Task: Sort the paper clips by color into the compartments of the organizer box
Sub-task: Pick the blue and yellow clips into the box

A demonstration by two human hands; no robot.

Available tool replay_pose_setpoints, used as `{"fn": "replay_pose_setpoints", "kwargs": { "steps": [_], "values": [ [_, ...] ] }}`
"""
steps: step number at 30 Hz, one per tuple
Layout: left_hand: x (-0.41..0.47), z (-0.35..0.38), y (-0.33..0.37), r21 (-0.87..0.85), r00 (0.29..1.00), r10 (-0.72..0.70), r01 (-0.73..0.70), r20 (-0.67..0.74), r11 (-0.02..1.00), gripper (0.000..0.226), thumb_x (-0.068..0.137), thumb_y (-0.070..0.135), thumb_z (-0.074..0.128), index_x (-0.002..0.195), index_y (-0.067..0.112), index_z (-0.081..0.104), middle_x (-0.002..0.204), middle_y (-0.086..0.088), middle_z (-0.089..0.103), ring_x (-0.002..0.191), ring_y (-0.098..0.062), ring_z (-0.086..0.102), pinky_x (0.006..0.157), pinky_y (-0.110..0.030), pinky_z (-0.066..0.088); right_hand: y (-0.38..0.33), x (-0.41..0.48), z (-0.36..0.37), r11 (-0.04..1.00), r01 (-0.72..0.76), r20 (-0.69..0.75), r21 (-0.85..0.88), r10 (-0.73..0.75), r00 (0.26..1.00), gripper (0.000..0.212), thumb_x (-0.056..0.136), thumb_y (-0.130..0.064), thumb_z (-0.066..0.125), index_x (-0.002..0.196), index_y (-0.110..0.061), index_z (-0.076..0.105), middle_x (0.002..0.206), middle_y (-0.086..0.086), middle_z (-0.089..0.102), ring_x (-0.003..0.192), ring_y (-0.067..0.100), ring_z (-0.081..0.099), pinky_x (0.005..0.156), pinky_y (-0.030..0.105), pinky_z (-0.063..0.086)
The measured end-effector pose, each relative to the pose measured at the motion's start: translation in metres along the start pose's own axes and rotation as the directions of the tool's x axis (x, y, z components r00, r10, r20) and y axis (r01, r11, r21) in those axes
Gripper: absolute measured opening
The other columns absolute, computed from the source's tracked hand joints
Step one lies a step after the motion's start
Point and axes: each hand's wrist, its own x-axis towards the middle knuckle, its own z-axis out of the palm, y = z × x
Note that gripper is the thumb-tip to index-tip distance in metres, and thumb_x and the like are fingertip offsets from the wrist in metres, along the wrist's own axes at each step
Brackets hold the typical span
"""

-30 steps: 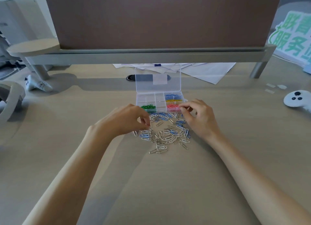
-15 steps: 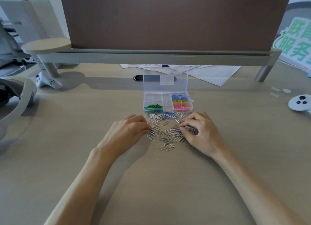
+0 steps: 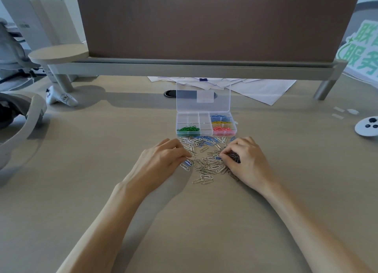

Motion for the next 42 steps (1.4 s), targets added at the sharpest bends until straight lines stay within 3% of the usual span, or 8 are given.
{"fn": "replay_pose_setpoints", "kwargs": {
  "steps": [5, 11, 20, 30, 37, 42],
  "values": [
    [0.000, -0.002, 0.001, 0.003, 0.996, -0.034, 0.034, 0.082, 0.999, 0.012, 0.093, 0.038, 0.058, 0.097, 0.039, 0.069, 0.095, 0.020, 0.055, 0.092, 0.000, 0.049, 0.058, -0.026, 0.044, 0.000, 0.001, -0.002, 1.000, -0.007, -0.047, -0.001, 0.007, 0.999, 0.004, 0.084, -0.024, 0.072, 0.083, -0.021, 0.073, 0.083, -0.012, 0.060, 0.088, 0.010, 0.047, 0.081, 0.033, 0.044],
    [0.000, -0.002, 0.004, 0.003, 0.994, -0.056, 0.056, 0.092, 0.998, 0.007, 0.093, 0.035, 0.058, 0.089, 0.030, 0.060, 0.095, 0.019, 0.057, 0.094, -0.001, 0.049, 0.064, -0.035, 0.050, -0.003, -0.002, -0.001, 0.999, 0.046, 0.021, 0.022, -0.046, 0.999, 0.012, 0.081, -0.036, 0.069, 0.086, -0.027, 0.074, 0.085, -0.015, 0.056, 0.091, 0.010, 0.048, 0.082, 0.035, 0.043],
    [0.003, -0.001, 0.003, -0.115, 0.961, -0.275, 0.270, -0.032, 0.956, 0.004, 0.094, 0.033, 0.056, 0.091, 0.031, 0.058, 0.092, 0.022, 0.060, 0.089, 0.002, 0.050, 0.071, -0.032, 0.048, -0.002, 0.000, -0.003, 0.998, 0.033, 0.033, 0.055, -0.035, 0.999, 0.001, 0.086, -0.022, 0.070, 0.087, -0.022, 0.069, 0.085, -0.015, 0.063, 0.087, 0.006, 0.049, 0.079, 0.037, 0.046],
    [0.002, -0.004, 0.005, -0.007, 0.981, -0.185, 0.185, -0.057, 0.983, 0.009, 0.094, 0.029, 0.058, 0.101, 0.030, 0.064, 0.100, 0.019, 0.063, 0.096, -0.005, 0.054, 0.063, -0.032, 0.049, -0.007, -0.003, -0.005, 0.997, 0.031, 0.025, 0.066, -0.033, 0.999, 0.008, 0.084, -0.028, 0.065, 0.086, -0.023, 0.072, 0.086, -0.013, 0.060, 0.089, 0.009, 0.050, 0.082, 0.034, 0.045],
    [0.002, -0.013, 0.003, -0.024, 0.983, -0.141, 0.145, 0.119, 0.989, 0.006, 0.091, 0.034, 0.061, 0.091, 0.034, 0.067, 0.094, 0.021, 0.058, 0.093, -0.001, 0.052, 0.068, -0.033, 0.049, -0.007, -0.003, -0.005, 0.999, 0.044, 0.056, 0.015, -0.045, 0.997, 0.014, 0.083, -0.032, 0.062, 0.085, -0.023, 0.074, 0.086, -0.013, 0.059, 0.091, 0.011, 0.052, 0.081, 0.039, 0.047],
    [0.002, -0.013, 0.004, -0.009, 0.978, -0.146, 0.149, 0.150, 0.989, 0.008, 0.091, 0.034, 0.061, 0.092, 0.036, 0.069, 0.095, 0.020, 0.059, 0.095, -0.002, 0.052, 0.069, -0.032, 0.049, -0.009, -0.001, -0.005, 0.998, 0.045, 0.021, 0.037, -0.045, 0.999, 0.015, 0.085, -0.033, 0.063, 0.086, -0.022, 0.073, 0.085, -0.011, 0.060, 0.089, 0.011, 0.051, 0.081, 0.037, 0.046]
  ]
}}
